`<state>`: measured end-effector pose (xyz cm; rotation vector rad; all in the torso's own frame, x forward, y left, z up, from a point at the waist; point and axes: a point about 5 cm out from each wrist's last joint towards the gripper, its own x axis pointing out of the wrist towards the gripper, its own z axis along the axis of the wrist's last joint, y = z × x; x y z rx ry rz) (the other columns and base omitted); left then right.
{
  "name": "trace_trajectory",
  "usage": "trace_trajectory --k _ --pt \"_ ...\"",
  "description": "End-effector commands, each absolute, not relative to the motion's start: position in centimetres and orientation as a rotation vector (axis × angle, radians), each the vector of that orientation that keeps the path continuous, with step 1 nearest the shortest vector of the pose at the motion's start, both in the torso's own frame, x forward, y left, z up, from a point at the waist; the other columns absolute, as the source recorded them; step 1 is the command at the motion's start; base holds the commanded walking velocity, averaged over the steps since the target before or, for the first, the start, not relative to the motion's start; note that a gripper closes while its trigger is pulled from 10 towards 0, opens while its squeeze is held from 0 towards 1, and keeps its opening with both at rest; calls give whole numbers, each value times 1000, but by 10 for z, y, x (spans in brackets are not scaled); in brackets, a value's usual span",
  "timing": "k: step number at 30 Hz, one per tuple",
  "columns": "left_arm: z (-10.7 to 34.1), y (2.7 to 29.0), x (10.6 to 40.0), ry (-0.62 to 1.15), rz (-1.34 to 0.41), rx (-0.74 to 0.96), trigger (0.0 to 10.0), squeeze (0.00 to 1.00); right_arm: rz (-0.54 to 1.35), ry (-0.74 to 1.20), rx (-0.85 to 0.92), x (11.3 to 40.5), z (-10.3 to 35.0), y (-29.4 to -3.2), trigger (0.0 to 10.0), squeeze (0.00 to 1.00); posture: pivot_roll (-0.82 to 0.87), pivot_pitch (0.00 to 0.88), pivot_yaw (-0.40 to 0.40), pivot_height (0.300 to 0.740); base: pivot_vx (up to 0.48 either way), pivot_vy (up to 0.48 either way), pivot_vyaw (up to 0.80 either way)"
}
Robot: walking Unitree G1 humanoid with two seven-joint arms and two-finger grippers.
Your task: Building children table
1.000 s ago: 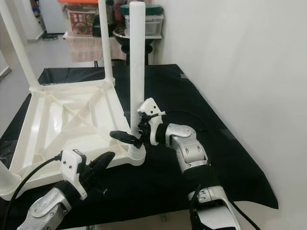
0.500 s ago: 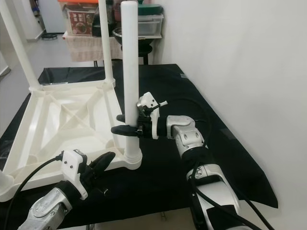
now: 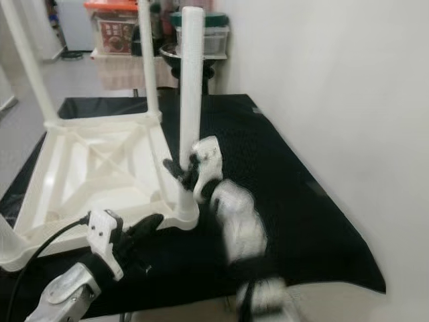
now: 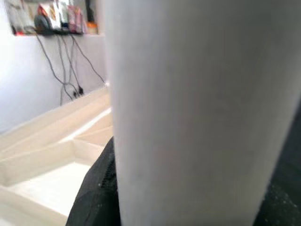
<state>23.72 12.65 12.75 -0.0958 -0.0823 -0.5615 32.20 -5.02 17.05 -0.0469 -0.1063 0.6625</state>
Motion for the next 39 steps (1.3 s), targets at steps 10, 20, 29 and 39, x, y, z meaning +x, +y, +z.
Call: trace_trajectory --k 10,20,29,39 --pt "124 123 240 -68 -570 -91 10000 0 652 136 55 329 132 -55 10000 0 15 0 -63 740 0 0 0" --pt "122 118 239 -63 -581 -100 10000 0 1037 105 28 313 149 -48 10000 1000 26 0 -70 740 0 0 0" --pt "122 117 238 -64 -579 -100 10000 0 1294 155 -128 332 152 -74 10000 0 43 0 -78 740 0 0 0" --pt "122 117 237 -62 -578 -95 10000 0 1282 168 -8 357 169 -92 0 0 55 0 -78 740 0 0 0"
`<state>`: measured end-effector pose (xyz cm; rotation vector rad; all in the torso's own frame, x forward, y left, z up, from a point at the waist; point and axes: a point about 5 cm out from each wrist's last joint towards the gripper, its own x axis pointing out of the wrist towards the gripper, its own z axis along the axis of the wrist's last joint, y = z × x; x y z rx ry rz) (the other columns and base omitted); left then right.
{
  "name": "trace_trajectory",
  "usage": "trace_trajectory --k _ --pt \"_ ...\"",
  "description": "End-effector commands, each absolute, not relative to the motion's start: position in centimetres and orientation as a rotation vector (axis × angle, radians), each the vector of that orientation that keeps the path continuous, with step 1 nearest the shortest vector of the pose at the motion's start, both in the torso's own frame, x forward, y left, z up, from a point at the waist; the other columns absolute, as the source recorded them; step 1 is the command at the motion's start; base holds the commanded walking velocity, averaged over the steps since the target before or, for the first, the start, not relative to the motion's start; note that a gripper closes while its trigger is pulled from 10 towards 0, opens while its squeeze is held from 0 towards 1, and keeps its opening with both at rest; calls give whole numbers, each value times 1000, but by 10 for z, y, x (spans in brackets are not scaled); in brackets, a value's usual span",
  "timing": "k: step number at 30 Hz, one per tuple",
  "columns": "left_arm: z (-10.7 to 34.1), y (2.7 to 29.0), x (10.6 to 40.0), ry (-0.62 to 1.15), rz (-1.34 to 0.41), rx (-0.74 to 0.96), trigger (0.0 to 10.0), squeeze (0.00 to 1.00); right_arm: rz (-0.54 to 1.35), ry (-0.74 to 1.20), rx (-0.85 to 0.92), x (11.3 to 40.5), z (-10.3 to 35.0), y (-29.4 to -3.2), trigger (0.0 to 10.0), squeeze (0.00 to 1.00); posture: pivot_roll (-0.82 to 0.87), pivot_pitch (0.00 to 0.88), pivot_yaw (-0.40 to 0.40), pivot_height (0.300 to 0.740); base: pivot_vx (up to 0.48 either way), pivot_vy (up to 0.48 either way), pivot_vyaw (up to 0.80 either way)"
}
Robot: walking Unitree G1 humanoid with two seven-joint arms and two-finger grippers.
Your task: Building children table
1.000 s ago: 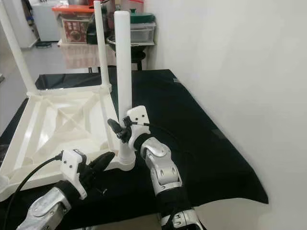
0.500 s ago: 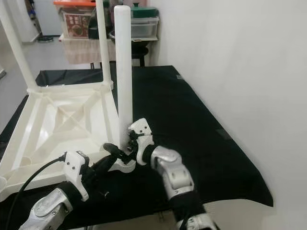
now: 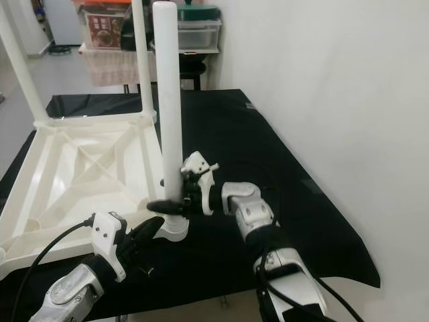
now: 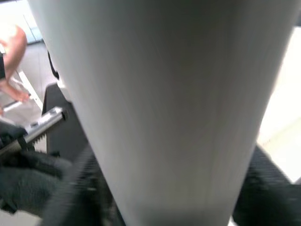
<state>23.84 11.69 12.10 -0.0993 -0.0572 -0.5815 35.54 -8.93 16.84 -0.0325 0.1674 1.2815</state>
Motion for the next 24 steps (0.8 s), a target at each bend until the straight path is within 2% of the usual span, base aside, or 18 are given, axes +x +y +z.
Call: trace_trajectory --k 1,11,13,15,17,18,19,20,24 --pt "122 117 237 -62 -578 -95 10000 0 1282 168 -8 357 169 -92 0 0 55 0 -78 740 0 0 0" --pt "123 114 236 -65 -579 -98 10000 0 1246 149 22 353 160 -110 0 0 50 0 -74 740 0 0 0" --pt "124 114 236 -66 -580 -99 10000 0 1167 167 21 352 153 -114 0 0 47 0 -71 740 0 0 0" --pt "124 115 237 -66 -580 -99 10000 0 962 247 15 356 138 -110 0 0 43 0 -68 740 0 0 0" --pt "124 115 237 -66 -580 -99 10000 0 912 266 11 357 134 -109 0 0 43 0 -68 740 0 0 0" --pt "125 117 237 -65 -583 -100 10000 0 706 214 17 349 128 -94 0 0 19 0 -54 740 0 0 0" --pt "125 117 237 -65 -583 -100 10000 0 706 214 17 349 128 -94 0 0 19 0 -54 740 0 0 0" --pt "125 119 238 -63 -584 -100 10000 0 592 172 0 337 127 -79 0 0 9 0 -40 740 0 0 0" --pt "125 122 241 -58 -587 -98 10000 0 466 131 -10 331 131 -73 0 0 1 0 -22 740 0 0 0"
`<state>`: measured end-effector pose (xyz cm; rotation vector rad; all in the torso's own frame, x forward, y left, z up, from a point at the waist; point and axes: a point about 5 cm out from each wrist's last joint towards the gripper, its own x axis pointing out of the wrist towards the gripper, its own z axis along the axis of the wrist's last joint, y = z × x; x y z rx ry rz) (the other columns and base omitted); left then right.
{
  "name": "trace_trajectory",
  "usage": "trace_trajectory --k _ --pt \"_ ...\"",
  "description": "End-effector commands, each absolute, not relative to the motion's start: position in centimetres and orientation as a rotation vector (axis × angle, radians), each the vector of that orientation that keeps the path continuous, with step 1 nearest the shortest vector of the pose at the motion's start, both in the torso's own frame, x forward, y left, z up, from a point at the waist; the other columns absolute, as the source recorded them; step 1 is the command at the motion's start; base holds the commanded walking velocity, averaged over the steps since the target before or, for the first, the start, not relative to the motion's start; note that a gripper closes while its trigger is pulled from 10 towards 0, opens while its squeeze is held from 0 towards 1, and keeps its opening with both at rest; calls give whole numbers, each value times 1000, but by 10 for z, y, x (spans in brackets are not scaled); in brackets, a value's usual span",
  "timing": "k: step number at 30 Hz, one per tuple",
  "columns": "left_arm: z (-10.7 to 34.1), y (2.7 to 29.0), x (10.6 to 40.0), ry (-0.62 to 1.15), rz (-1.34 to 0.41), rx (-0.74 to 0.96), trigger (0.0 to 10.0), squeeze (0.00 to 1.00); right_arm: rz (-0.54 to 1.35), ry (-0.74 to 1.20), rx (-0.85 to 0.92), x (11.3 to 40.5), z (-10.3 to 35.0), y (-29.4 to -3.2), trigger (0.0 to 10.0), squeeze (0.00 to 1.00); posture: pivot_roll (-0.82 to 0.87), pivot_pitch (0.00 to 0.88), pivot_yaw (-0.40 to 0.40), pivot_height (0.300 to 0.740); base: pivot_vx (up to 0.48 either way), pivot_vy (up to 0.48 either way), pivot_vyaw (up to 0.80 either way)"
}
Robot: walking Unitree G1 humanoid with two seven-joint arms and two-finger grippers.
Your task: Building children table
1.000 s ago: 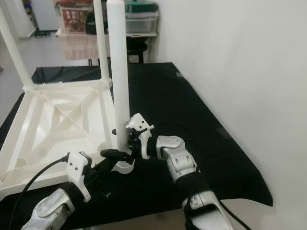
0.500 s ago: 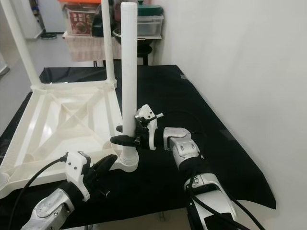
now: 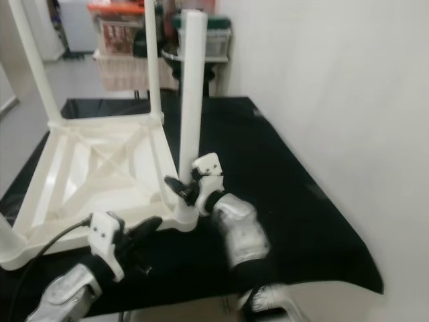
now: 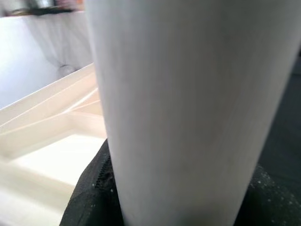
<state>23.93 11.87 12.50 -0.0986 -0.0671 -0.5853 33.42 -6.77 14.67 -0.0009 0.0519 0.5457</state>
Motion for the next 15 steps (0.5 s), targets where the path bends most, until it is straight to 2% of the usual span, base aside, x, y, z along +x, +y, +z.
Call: trace_trajectory --k 1,9,10,11,12,14,15 --pt "125 122 241 -58 -587 -98 10000 0 466 131 -10 331 131 -73 0 0 1 0 -22 740 0 0 0" --pt "126 124 243 -58 -587 -84 10000 0 438 145 -49 336 132 -71 0 0 13 0 -24 740 0 0 0" --pt "126 125 242 -59 -584 -83 10000 0 420 150 -45 334 133 -71 2510 0 14 0 -25 740 0 0 0" --pt "126 125 242 -59 -584 -83 10000 0 420 150 -45 334 133 -71 2510 0 14 0 -25 740 0 0 0" --pt "127 125 242 -58 -584 -83 10000 0 402 160 -22 333 135 -71 10000 0 15 0 -22 740 0 0 0" --pt "127 125 242 -58 -586 -84 10000 0 388 169 -5 331 136 -70 10000 0 15 0 -22 740 0 0 0" --pt "127 125 242 -57 -588 -85 10000 0 437 160 29 330 140 -67 10000 937 16 0 -22 740 0 0 0"
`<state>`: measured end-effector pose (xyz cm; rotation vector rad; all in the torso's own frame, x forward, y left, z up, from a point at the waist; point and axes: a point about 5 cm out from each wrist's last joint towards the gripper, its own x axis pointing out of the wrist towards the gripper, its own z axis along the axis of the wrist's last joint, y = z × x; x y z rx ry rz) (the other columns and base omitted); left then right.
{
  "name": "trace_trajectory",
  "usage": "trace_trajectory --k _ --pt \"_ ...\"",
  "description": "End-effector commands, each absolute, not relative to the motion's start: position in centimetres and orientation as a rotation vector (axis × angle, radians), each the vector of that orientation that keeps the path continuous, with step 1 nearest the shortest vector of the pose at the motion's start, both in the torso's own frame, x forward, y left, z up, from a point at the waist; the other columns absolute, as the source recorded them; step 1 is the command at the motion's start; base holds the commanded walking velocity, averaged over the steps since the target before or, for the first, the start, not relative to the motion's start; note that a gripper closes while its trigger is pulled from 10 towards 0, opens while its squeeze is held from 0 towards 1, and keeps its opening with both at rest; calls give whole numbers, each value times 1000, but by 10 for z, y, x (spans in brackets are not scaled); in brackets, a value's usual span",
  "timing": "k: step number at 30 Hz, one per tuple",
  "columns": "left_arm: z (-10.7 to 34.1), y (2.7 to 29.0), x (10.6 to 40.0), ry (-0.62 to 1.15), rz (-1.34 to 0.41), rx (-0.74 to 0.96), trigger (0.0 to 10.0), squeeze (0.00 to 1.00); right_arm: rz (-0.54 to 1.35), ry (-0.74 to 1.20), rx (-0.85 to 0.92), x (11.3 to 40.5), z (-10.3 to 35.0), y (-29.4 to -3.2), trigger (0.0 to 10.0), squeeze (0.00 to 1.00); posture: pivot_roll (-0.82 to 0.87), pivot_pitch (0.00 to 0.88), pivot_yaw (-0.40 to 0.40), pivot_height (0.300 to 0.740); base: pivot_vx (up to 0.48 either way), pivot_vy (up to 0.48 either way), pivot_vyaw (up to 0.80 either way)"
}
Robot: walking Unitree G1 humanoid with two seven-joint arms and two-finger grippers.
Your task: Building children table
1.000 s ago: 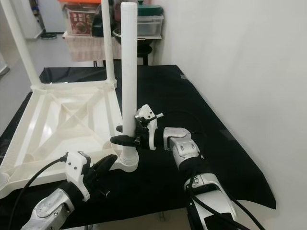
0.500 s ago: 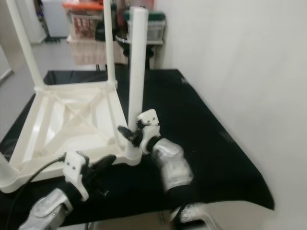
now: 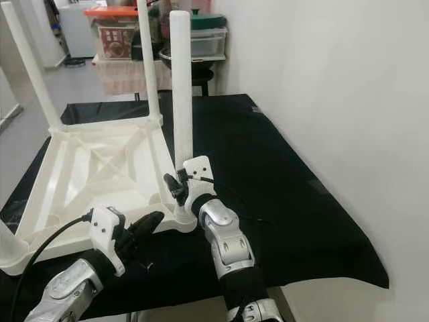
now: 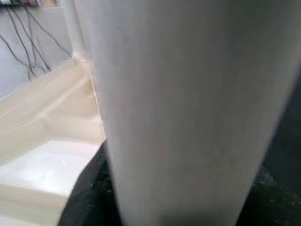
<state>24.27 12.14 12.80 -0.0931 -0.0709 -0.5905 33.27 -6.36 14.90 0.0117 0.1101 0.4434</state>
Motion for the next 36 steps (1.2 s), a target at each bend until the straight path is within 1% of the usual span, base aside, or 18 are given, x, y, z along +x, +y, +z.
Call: trace_trajectory --k 1,2,3,4,5,7,8,9,10,11,14,20,21,22,23,34,35,36 --pt "127 125 242 -56 -589 -85 10000 0 477 151 52 330 143 -64 10000 937 16 0 -22 740 0 0 0" --pt "127 125 242 -56 -589 -85 10000 0 477 151 52 330 143 -64 10000 937 16 0 -22 740 0 0 0" --pt "127 124 242 -56 -591 -87 10000 0 669 97 67 327 155 -59 10000 1000 14 0 -25 740 0 0 0" --pt "127 124 242 -56 -592 -88 10000 0 745 72 56 326 159 -58 10000 1000 14 0 -25 740 0 0 0" --pt "127 124 242 -56 -592 -88 10000 0 790 58 47 325 162 -57 10000 1000 14 0 -25 740 0 0 0" --pt "127 124 242 -56 -592 -89 10000 0 807 53 42 324 164 -57 10000 1000 14 0 -25 740 0 0 0" --pt "127 123 242 -55 -592 -90 10000 0 907 37 -4 326 169 -62 10000 831 15 0 -35 740 0 0 0" --pt "126 123 242 -55 -592 -90 10000 0 981 28 -40 326 173 -66 10000 345 15 0 -35 740 0 0 0" --pt "126 123 242 -55 -592 -90 10000 0 981 28 -40 326 173 -66 10000 345 15 0 -35 740 0 0 0" --pt "126 123 242 -55 -592 -90 10000 0 1062 23 -73 331 179 -72 10000 0 17 0 -37 740 0 0 0" --pt "124 122 243 -53 -590 -88 10000 0 1191 32 -87 345 192 -86 10000 0 26 0 -44 740 0 0 0" --pt "122 121 242 -49 -591 -85 10000 0 1278 60 -70 355 196 -93 10000 0 35 0 -51 740 0 0 0" --pt "122 120 241 -47 -591 -85 10000 0 1311 78 -40 357 196 -96 2353 0 38 0 -52 740 0 0 0" --pt "122 120 241 -47 -591 -85 10000 0 1311 78 -40 357 196 -96 2353 0 38 0 -52 740 0 0 0" --pt "122 120 241 -47 -591 -85 10000 0 1324 81 -32 358 196 -97 0 0 39 0 -54 740 0 0 0" --pt "121 118 239 -45 -593 -90 10000 0 1305 70 -23 359 187 -104 0 0 29 0 -53 740 0 0 0" --pt "121 118 238 -45 -594 -92 10000 0 1241 71 -21 355 181 -101 0 0 24 0 -57 740 0 0 0" --pt "121 118 238 -45 -594 -92 10000 0 1241 71 -21 355 181 -101 0 0 24 0 -57 740 0 0 0"
